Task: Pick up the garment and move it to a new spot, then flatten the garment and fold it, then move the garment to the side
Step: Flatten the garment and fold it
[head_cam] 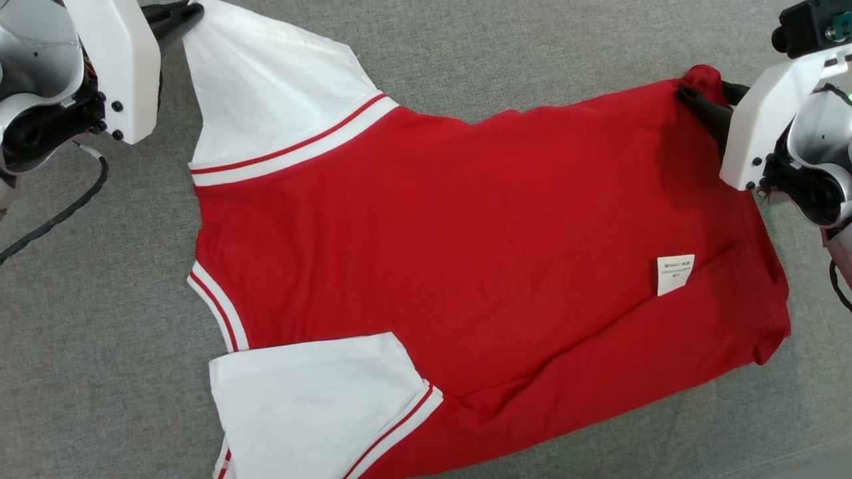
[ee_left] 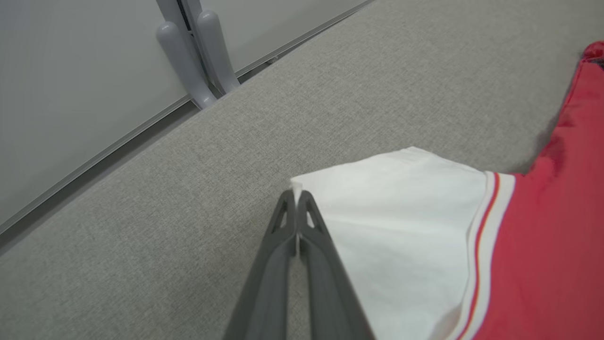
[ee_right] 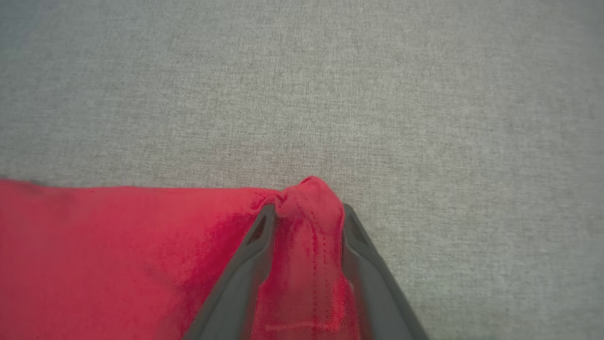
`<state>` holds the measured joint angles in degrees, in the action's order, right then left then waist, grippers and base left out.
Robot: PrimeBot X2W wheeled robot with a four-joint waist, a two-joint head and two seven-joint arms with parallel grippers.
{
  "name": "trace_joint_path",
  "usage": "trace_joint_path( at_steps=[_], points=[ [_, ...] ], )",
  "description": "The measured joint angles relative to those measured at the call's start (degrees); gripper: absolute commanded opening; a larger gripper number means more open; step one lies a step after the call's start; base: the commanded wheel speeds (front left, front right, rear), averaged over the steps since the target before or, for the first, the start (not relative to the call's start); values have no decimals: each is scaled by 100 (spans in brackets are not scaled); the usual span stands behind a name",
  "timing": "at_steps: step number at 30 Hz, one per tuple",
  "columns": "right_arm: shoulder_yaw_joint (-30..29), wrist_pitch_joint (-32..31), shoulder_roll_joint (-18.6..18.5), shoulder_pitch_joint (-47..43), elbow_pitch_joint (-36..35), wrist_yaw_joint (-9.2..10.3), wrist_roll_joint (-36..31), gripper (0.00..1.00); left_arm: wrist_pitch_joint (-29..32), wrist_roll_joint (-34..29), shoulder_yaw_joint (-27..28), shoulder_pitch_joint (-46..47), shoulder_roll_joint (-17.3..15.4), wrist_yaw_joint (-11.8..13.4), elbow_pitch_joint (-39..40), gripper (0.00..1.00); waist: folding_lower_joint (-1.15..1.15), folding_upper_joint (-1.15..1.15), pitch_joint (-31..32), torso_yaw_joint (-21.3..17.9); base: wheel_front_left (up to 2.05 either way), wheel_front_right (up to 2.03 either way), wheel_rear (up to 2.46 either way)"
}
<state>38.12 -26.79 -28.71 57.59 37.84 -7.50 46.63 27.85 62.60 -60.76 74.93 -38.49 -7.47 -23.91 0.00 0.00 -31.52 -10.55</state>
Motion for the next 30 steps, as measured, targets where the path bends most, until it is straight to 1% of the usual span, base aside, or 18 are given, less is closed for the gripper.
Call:
trace_joint_path(
  at_steps=[1, 2, 3, 7, 9, 14, 17, 20, 23, 26, 30],
  points=[
    [42, 8, 9, 20, 22, 0, 16, 45, -24, 16, -49, 31, -4, 0, 0, 0, 0, 0, -4, 11, 0, 0, 0],
    [133, 33, 21, 65, 70, 0, 65, 35, -76, 56, -114, 78, -5, 0, 0, 0, 0, 0, -6, 32, 0, 0, 0],
    [176, 42, 26, 89, 91, -1, 76, 0, -99, 68, -157, 81, -7, 0, -4, 0, 0, 0, -2, 40, 0, 0, 0],
    [403, 289, -15, 151, 107, 0, 111, 0, -297, 85, -336, 142, -22, 0, -14, 0, 0, 0, 24, 60, 0, 0, 0],
    [483, 530, -65, 230, 79, -1, 111, 0, -515, 19, -416, 227, -56, -1, 19, 0, 0, 0, 37, 61, 0, 0, 0],
    [622, 1147, -283, 495, 103, -1, 20, 0, -1437, -260, -561, 502, -152, -1, 58, 0, 0, 0, 86, 59, 0, 0, 0],
    [666, 1497, -386, 635, 204, -1, -8, 0, -1945, -348, -642, 668, -160, -2, -54, 0, 0, 0, 129, 77, 0, 0, 0],
    [724, 1758, -442, 725, 246, -1, 4, 0, -2217, -234, -769, 697, -146, -2, -102, 0, 0, 0, 187, 107, 0, 0, 0],
    [856, 1858, -502, 706, 249, -1, 92, 0, -2353, -63, -922, 696, -176, -2, 43, 0, 0, 0, 256, 152, 0, 0, 0],
    [967, 1933, -630, 600, 199, -1, 222, 0, -2509, 163, -1025, 605, -341, -2, 336, 0, 0, 0, 331, 209, 0, 0, 0],
    [1070, 2112, -883, 338, 60, -1, 374, 0, -2692, 415, -1107, 263, -716, -2, 881, 0, 0, 0, 415, 306, 0, 0, 0]
  ],
)
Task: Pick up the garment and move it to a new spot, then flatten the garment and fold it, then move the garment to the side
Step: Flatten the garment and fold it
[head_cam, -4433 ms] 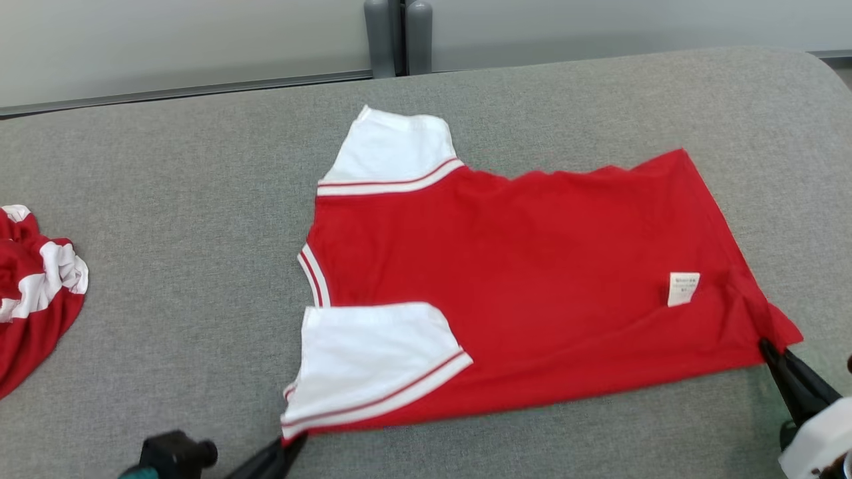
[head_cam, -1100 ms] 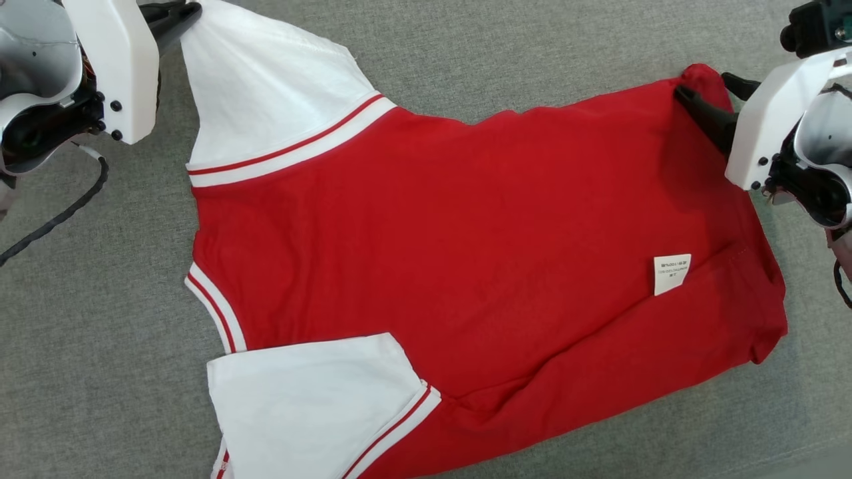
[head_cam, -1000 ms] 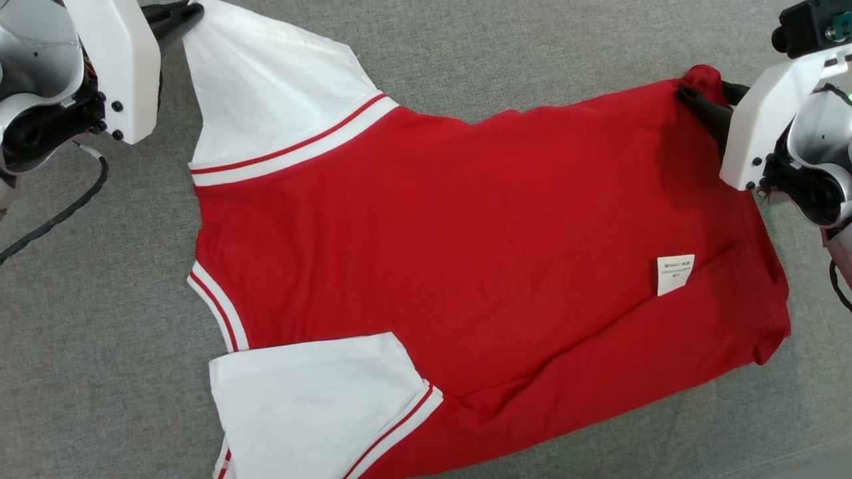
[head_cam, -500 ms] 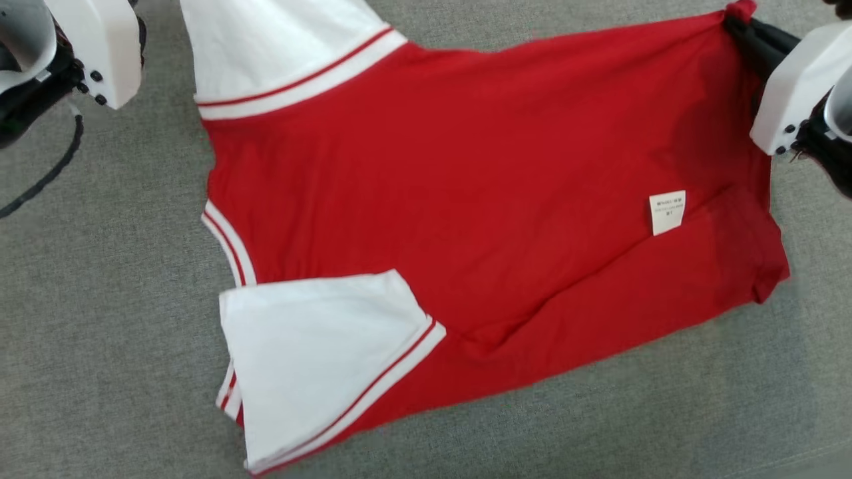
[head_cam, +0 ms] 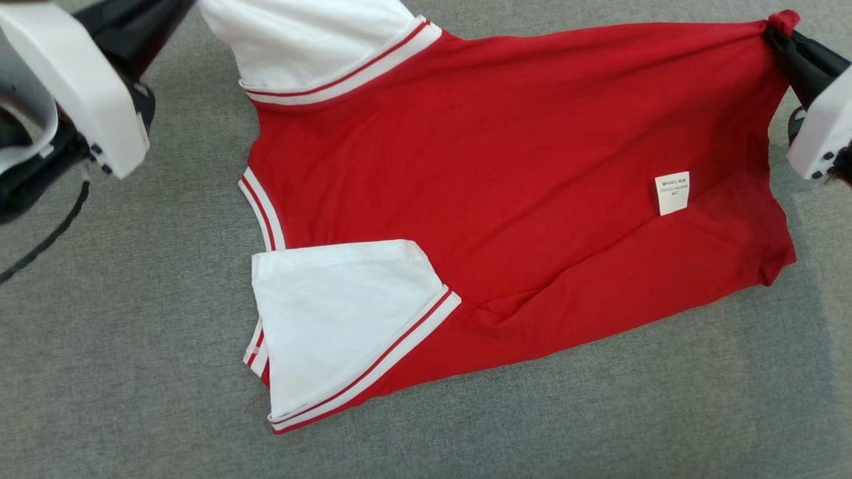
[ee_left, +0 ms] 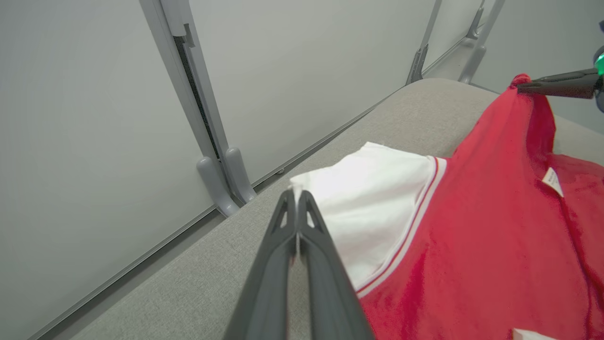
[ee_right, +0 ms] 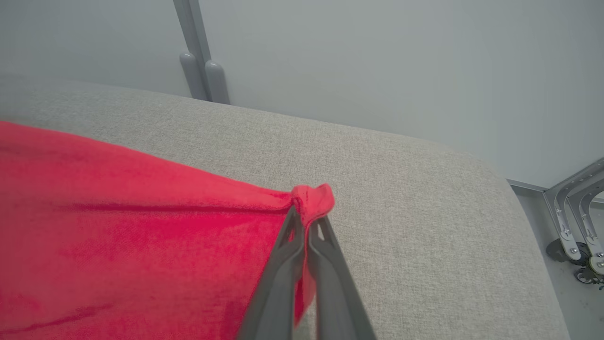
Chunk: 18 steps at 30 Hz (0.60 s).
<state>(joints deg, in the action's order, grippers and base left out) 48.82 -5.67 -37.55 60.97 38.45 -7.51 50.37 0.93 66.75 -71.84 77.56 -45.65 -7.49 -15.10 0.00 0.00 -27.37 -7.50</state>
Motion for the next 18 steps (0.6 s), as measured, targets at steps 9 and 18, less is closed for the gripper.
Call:
trace_joint_path(
  at_steps=[9, 18],
  points=[
    [-65, 557, -502, -851, -335, -1, 215, 0, -444, 421, -68, -1113, -894, 178, 1511, 0, 0, 0, 133, 280, 0, 0, 0],
    [-335, 942, -557, -1649, -565, -1, 213, 0, -979, 609, -121, -2498, -1359, 1047, 2822, 0, 0, 0, 217, 311, 0, 0, 0]
  ],
)
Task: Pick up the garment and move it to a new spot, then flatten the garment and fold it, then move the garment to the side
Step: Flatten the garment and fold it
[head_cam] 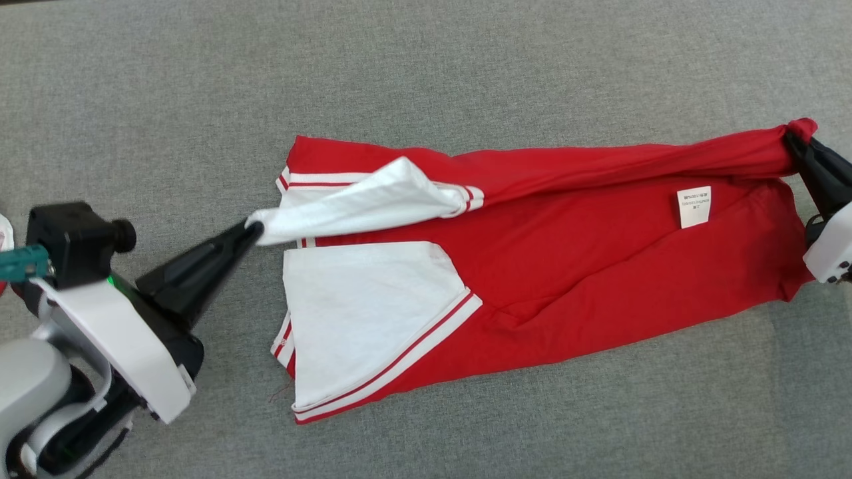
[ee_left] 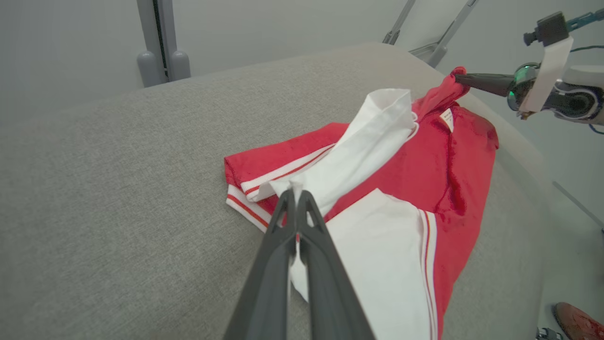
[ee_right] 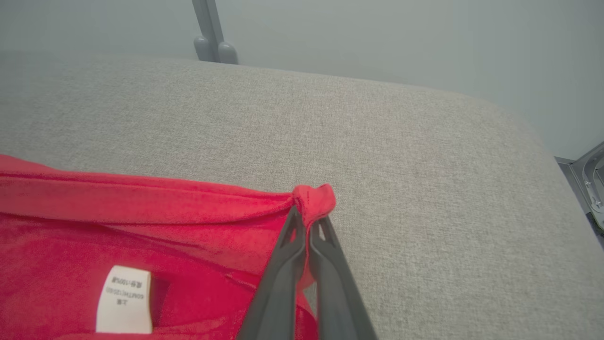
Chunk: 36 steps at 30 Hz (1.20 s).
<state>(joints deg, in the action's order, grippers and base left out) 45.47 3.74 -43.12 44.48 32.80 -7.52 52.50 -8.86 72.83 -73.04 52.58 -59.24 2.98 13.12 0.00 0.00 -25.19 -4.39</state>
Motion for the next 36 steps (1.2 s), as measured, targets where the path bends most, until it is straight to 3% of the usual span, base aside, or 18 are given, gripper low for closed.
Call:
trace_joint_path(
  at_steps=[9, 11, 12, 13, 14, 15, 16, 20, 23, 24, 25, 30, 36],
  points=[
    [-490, 171, 73, -704, -188, 0, -244, 0, -328, 234, -22, -898, 104, 347, 320, 0, 0, 0, 45, -29, 0, 0, 0],
    [-626, 118, 146, -828, -199, 0, -238, 64, -315, 240, -26, -1042, 188, 374, 226, 0, 0, 0, 63, -45, 0, 0, 0],
    [-681, 79, 177, -882, -197, 0, -247, 96, -281, 267, -20, -1127, 248, 377, 162, 18, 0, 0, 75, -50, 0, 0, 0],
    [-754, 63, 189, -942, -196, 0, -274, 100, -278, 296, -26, -1216, 325, 372, 93, 43, 0, 0, 90, -52, 0, 0, 0],
    [-836, 53, 196, -989, -192, -1, -293, 100, -292, 300, -37, -1288, 407, 372, 25, 43, 0, 0, 105, -55, 0, 0, 0],
    [-939, 56, 198, -1032, -200, 0, -314, 100, -318, 321, -34, -1352, 479, 377, -59, 65, 0, 0, 124, -61, 0, 0, 0],
    [-1029, 64, 194, -1083, -208, 0, -319, 100, -338, 336, -35, -1395, 541, 417, -151, 98, 0, 0, 148, -67, 0, 0, 0],
    [-1412, 71, 216, -1475, -203, 0, -367, 100, -524, 256, 78, -1569, 803, 593, -410, 100, 0, 0, 284, -83, 0, 0, 0],
    [-1764, 158, 286, -1799, -180, 1, -437, 100, -589, -56, 236, -1741, 969, 899, -560, 100, 0, 0, 425, -92, 0, 0, 0],
    [-1764, 158, 286, -1799, -180, 1, -437, 100, -589, -56, 236, -1741, 969, 899, -560, 100, 0, 0, 425, -92, 0, 0, 0],
    [-1881, 188, 347, -1917, -165, 1, -481, 100, -602, -235, 338, -1822, 1021, 1072, -623, 100, 0, 0, 480, -97, 0, 0, 0],
    [-2459, 363, 690, -2527, -145, 1, -446, 100, -614, -1224, 1741, -2649, 1793, 1813, -619, 100, 0, 0, 772, -70, 0, 0, 0],
    [-3005, 389, 998, -2989, -343, 2, -104, 100, -613, -2802, 2903, -3823, 2679, 2134, -548, 100, 0, 0, 1074, 117, 0, 0, 0]
  ],
)
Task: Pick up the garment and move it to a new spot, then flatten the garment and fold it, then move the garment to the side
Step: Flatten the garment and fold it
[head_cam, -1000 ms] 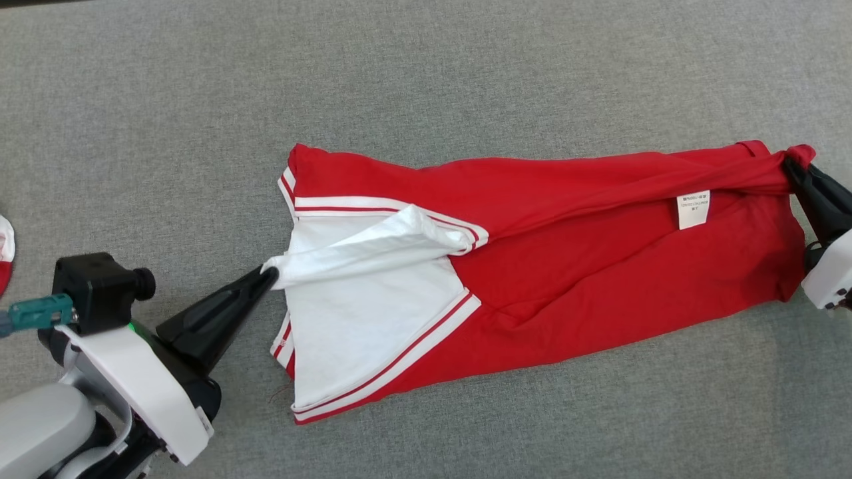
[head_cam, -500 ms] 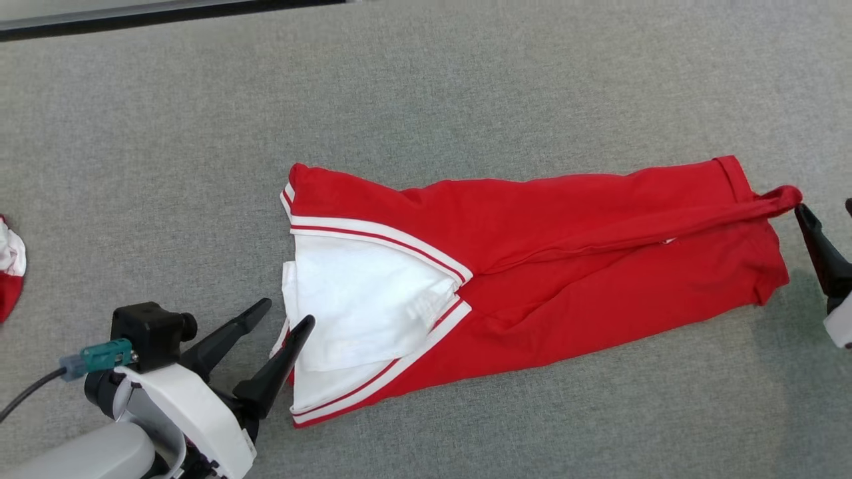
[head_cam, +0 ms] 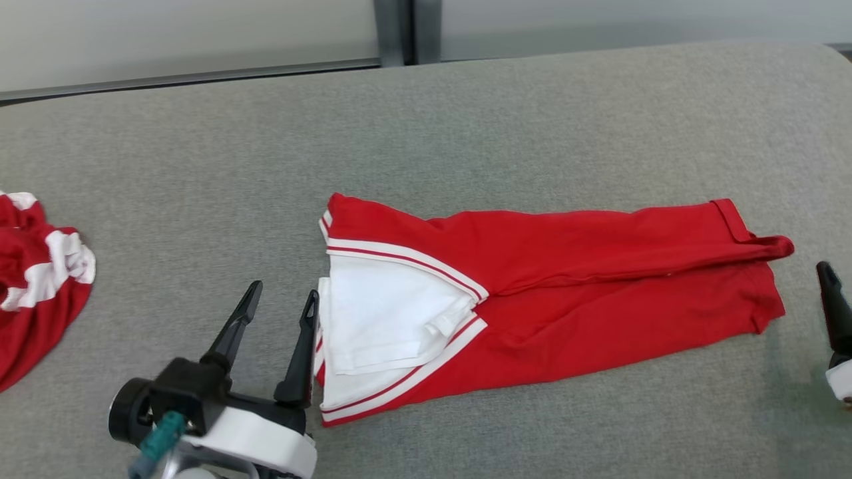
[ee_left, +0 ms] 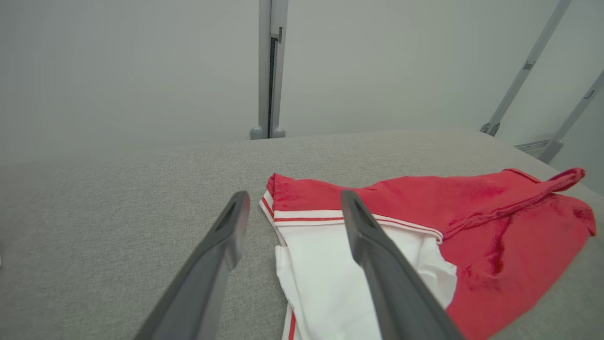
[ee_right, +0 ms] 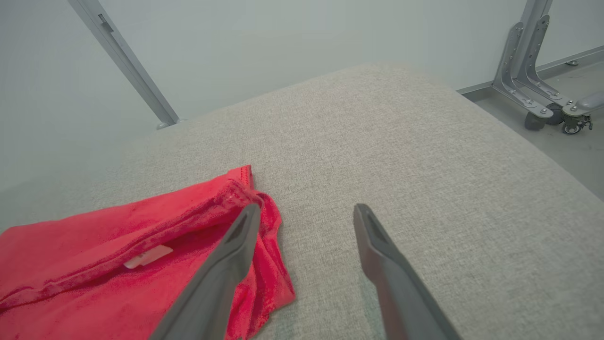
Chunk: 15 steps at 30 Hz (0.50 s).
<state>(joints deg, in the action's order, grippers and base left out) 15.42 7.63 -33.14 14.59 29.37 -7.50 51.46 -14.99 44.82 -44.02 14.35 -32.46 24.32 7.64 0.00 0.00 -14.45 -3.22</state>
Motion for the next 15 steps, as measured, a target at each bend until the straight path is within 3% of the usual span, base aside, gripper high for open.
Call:
trace_joint_path(
  at_steps=[4, 11, 15],
  points=[
    [-266, -75, 47, 12, -71, 0, 32, 100, -1, -932, 493, -493, 530, 40, 65, 100, 0, 0, 133, 188, 0, 0, 0],
    [-388, -836, 327, 482, 559, 1, -357, 100, -14, -1831, 737, -943, 1172, -554, -162, 100, 0, 0, 307, 567, 0, 0, 0],
    [-480, -1024, 379, 522, 1001, 1, -658, 100, -15, -2035, 954, -1055, 1357, -714, -229, 100, 0, 0, 328, 758, 0, 0, 0]
  ],
)
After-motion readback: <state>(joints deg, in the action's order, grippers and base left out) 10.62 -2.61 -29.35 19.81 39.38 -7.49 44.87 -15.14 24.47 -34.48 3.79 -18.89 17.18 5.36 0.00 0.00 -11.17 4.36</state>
